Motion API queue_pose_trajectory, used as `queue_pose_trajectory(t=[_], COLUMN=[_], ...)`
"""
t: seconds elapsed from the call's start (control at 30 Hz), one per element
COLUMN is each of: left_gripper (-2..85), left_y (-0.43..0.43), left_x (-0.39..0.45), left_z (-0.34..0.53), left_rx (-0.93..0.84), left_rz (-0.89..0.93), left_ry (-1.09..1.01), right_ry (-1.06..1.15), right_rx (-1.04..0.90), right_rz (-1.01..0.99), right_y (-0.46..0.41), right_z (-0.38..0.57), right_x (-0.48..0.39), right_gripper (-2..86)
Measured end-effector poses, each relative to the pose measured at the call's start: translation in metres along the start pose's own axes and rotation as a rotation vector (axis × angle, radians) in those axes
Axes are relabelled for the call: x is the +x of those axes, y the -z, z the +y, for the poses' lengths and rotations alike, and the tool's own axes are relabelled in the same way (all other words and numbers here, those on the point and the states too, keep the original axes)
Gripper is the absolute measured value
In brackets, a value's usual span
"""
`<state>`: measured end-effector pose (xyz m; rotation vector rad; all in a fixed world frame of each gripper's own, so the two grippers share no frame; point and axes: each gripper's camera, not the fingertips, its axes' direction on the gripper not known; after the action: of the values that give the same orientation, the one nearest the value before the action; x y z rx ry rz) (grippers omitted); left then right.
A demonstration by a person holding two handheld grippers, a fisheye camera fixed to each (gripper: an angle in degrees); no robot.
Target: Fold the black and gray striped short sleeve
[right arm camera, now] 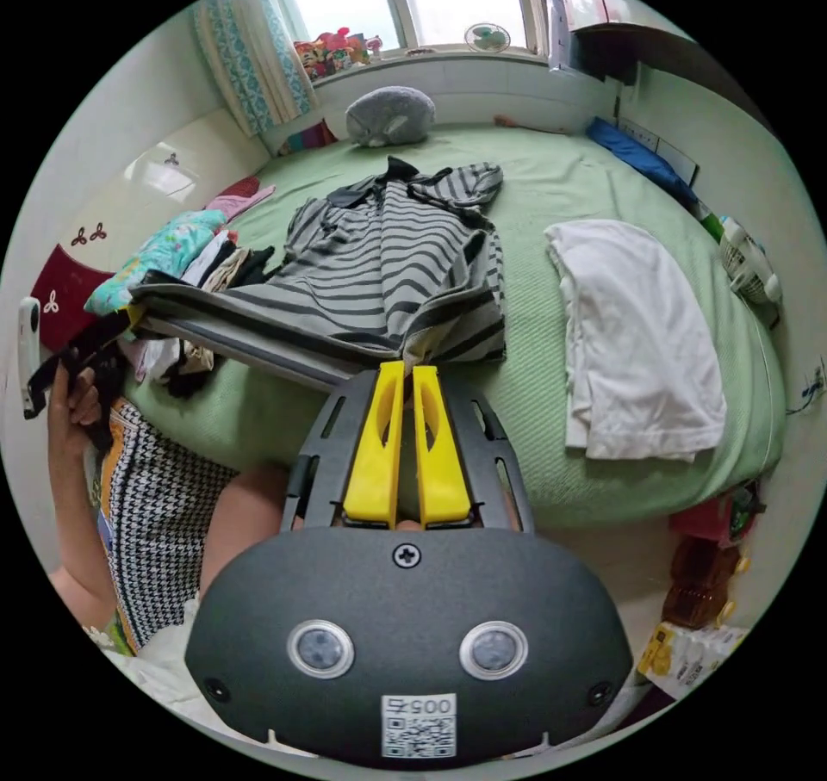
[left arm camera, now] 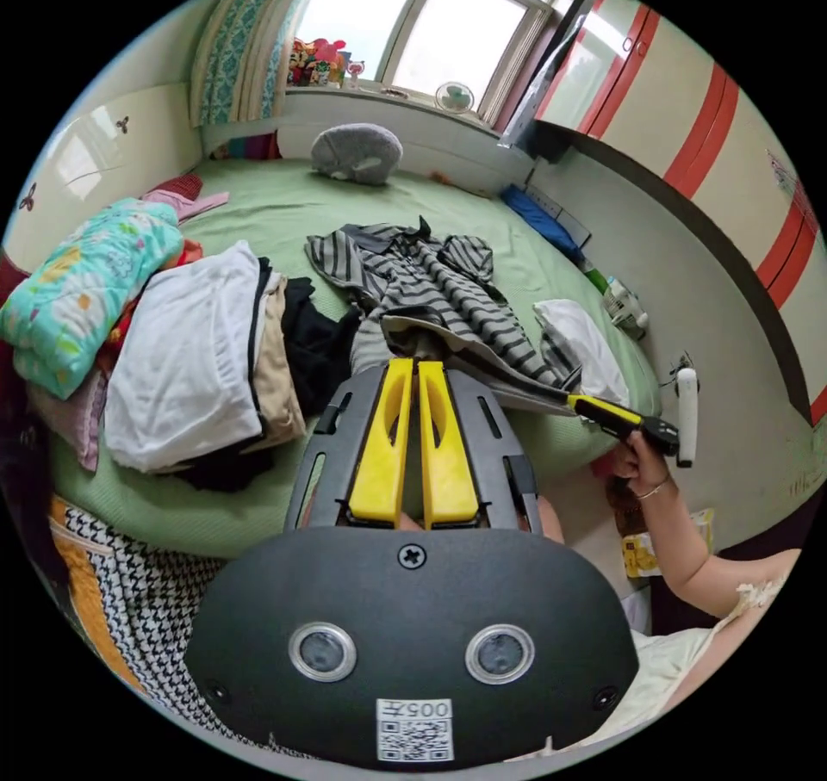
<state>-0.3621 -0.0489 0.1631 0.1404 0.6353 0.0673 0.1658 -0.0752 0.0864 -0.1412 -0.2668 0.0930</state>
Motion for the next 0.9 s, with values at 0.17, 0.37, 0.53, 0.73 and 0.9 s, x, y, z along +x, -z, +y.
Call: queue_pose_trajectory(t=[0.17,0.37,0.53,0.73,0.9], left_gripper=[1.5,1.2,0.5,0.8,0.4], left_y=[-0.013,-0.024,-0.026,-0.063,-0.11], left_x=[-0.023,-0.033,-0.023,-0.003,0.008], left_z=[0.075,0.138,0.137,0.11,0.097], left_rx=[-0.138,-0.207,-0.197,-0.196,-0.259], left_rz=[-0.131,-0.202,-0.185,-0.139,-0.134], left_ry=[0.067,0.161,0.131,0.066,0.032], right_ry=[0.043,0.16,0.151,0.104,0.094], right_rx=[-0.161,-0.188,-0.147,-0.117,-0.176], right_rz=[-0.047,0.013,0.021,0.024,0.08], right_y=[-0.024,-0.004,0.024,0.023,-0.01], right_z=[0.051,0.081,0.074,0.031,0.001], right_x=[-0.023,-0.023,-0.016,-0.024,-0.04], right_gripper=[0.3,3.9,6.0,7.9,8.0])
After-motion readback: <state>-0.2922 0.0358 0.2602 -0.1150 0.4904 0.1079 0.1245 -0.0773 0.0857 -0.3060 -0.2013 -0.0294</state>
